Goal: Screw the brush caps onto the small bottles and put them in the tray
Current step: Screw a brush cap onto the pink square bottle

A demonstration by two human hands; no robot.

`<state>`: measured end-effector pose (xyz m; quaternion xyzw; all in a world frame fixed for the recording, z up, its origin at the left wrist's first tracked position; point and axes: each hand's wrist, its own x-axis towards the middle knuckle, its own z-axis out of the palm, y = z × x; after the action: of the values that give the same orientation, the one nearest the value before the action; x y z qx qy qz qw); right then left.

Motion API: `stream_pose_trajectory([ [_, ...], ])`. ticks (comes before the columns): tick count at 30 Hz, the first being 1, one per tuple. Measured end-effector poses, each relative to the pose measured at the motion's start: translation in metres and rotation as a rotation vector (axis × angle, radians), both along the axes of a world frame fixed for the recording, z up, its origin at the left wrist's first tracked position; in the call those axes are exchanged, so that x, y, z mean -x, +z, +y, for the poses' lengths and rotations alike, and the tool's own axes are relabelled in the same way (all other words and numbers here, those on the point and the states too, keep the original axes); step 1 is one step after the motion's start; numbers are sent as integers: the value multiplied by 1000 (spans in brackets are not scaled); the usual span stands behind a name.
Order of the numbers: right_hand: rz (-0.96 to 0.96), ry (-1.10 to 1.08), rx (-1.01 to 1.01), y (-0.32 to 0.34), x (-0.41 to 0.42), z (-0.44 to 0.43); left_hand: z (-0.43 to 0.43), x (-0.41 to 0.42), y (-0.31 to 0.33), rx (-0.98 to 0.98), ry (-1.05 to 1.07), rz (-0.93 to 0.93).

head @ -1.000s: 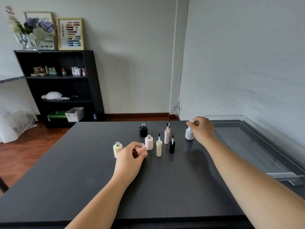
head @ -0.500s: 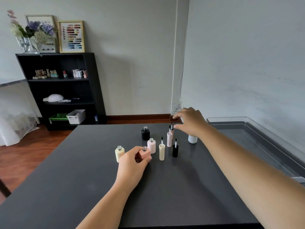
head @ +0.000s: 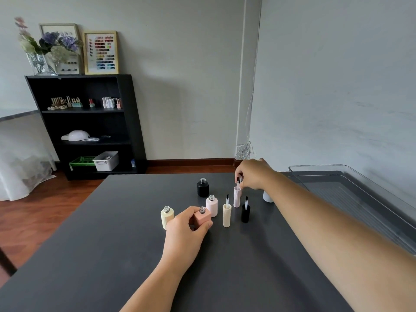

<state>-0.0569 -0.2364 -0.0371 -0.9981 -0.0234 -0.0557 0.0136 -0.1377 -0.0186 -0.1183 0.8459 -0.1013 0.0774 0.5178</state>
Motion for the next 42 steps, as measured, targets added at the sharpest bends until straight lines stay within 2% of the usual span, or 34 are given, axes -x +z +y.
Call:
stream_pose_trajectory([
  [3, -1, -3, -50, 3, 3, -1, 0, -2, 0, -7, 8, -3],
  [8, -74, 7, -350, 17, 20, -9, 1, -4, -1, -8, 23, -11],
  [13, -87, -1, -472, 30, 53, -13, 0, -5, 1, 11, 42, -41],
  [16, -83, -16, -493, 29, 78, -15, 0, -3, 3, 29, 72, -38],
  [26, 106, 34, -515, -5, 133, -1, -5, 28, 5, 74, 98, -134],
  [34, 73, -13, -582, -31, 141, 10, -1, 36, -1, 103, 52, -100],
  [42, -69, -23, -786, -68, 145, 8, 2, 30, -5, 116, -48, -80],
])
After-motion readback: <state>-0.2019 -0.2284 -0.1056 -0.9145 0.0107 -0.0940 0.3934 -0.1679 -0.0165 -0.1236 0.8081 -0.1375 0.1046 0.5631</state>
